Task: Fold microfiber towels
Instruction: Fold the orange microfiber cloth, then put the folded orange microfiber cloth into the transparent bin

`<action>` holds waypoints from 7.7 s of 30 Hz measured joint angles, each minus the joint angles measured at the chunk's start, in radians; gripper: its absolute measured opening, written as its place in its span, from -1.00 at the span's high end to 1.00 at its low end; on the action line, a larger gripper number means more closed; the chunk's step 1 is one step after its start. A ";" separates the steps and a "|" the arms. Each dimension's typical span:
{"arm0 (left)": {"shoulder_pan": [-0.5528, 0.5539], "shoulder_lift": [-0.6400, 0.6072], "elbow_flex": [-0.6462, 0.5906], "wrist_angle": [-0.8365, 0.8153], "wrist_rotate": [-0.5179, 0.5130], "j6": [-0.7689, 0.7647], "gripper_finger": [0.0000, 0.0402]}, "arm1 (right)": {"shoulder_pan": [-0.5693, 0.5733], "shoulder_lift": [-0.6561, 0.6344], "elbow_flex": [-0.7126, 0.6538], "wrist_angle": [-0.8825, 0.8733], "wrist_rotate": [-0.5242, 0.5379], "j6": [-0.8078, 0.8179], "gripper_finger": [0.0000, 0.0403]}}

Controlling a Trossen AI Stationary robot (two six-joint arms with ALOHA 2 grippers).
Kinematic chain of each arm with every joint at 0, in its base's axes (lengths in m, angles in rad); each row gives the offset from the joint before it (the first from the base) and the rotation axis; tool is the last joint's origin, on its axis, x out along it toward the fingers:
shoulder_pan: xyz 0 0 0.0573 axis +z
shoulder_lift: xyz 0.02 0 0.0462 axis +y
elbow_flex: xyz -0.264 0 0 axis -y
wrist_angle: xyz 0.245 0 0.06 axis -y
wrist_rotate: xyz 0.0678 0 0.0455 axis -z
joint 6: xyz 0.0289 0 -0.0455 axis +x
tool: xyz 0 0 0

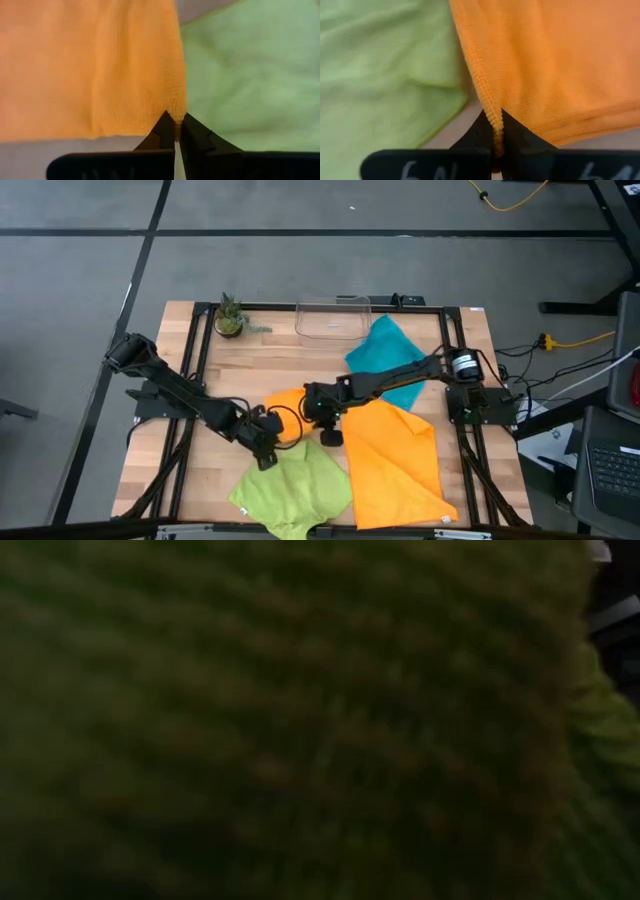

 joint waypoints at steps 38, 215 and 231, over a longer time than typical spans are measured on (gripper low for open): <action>0.093 0.000 -0.032 -0.216 -0.145 0.038 1.00 | -0.015 0.040 0.003 0.084 0.298 -0.031 0.95; 0.438 -0.153 -0.221 0.036 -0.135 0.217 0.33 | -0.001 0.050 0.003 0.311 0.606 -0.020 -0.04; 0.310 -0.114 -0.096 -0.086 0.062 0.069 0.33 | -0.119 -0.113 0.014 -0.297 0.407 0.178 -0.04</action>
